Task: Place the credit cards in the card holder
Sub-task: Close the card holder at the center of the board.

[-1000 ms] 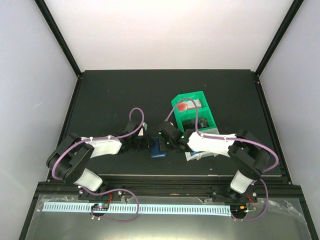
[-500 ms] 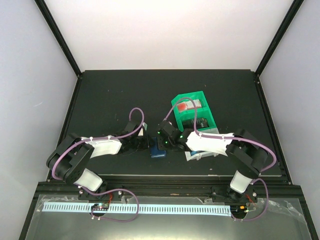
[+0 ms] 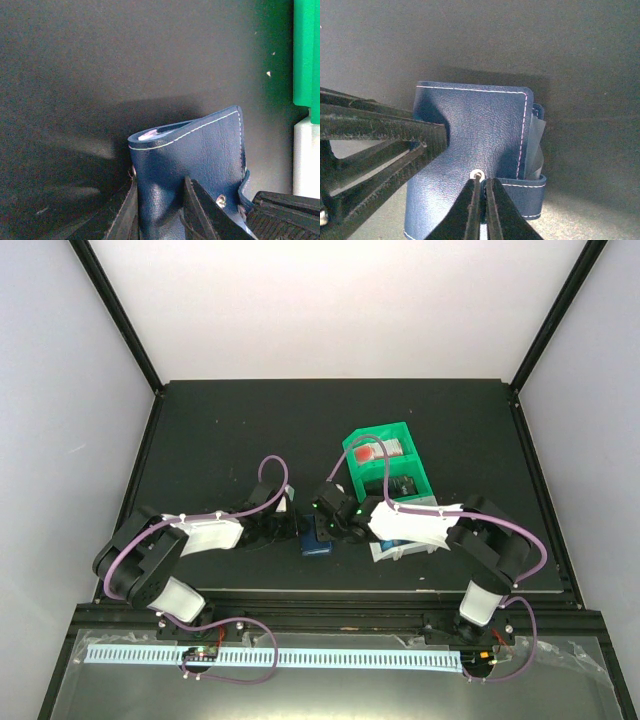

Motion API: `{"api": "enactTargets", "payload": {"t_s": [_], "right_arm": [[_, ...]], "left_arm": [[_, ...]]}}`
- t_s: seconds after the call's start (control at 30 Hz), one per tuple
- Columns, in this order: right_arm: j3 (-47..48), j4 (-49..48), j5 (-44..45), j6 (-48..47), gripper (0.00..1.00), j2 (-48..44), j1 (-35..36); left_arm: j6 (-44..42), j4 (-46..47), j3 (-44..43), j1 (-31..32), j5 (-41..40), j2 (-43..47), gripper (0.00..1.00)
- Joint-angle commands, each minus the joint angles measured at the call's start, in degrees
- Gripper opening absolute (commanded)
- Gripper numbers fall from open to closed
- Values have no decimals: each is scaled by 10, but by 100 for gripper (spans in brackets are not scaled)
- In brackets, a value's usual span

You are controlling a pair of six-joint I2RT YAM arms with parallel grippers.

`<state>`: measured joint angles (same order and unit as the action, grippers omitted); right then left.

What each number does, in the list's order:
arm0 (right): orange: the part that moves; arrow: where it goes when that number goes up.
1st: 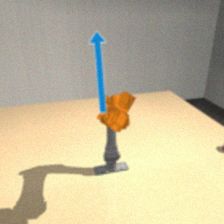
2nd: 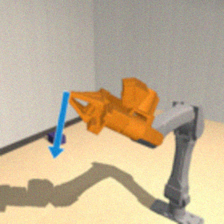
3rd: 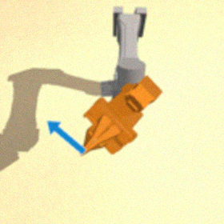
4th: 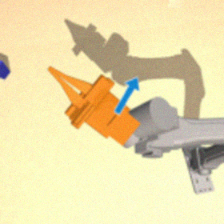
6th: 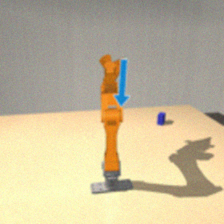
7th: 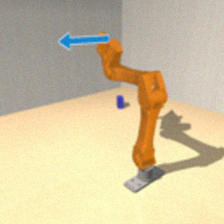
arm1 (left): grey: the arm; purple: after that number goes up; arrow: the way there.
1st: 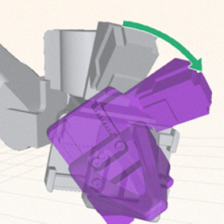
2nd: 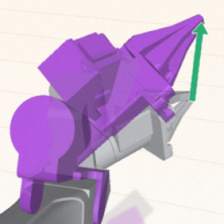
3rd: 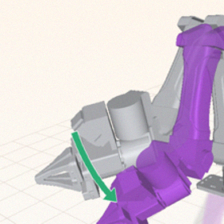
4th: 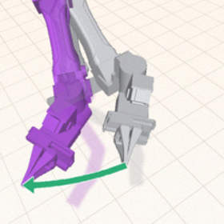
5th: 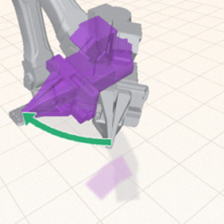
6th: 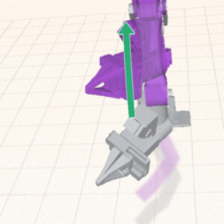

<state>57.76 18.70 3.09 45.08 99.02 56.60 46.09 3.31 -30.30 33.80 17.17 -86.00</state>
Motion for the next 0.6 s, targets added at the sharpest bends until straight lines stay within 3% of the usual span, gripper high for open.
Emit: {"api": "enactTargets", "payload": {"t_s": [0.0, 0.1, 0.57], "right_arm": [[11, 7, 15, 1, 5, -2, 3], [10, 5, 14, 2, 1, 0, 3], [12, -33, 6, 8, 1, 18, 3]], "left_arm": [[-5, -71, 25, 4, 1, -26, 25], [-5, -71, 25, 3, 1, -26, 25], [-6, -69, 26, 3, 5, -27, 25]]}}
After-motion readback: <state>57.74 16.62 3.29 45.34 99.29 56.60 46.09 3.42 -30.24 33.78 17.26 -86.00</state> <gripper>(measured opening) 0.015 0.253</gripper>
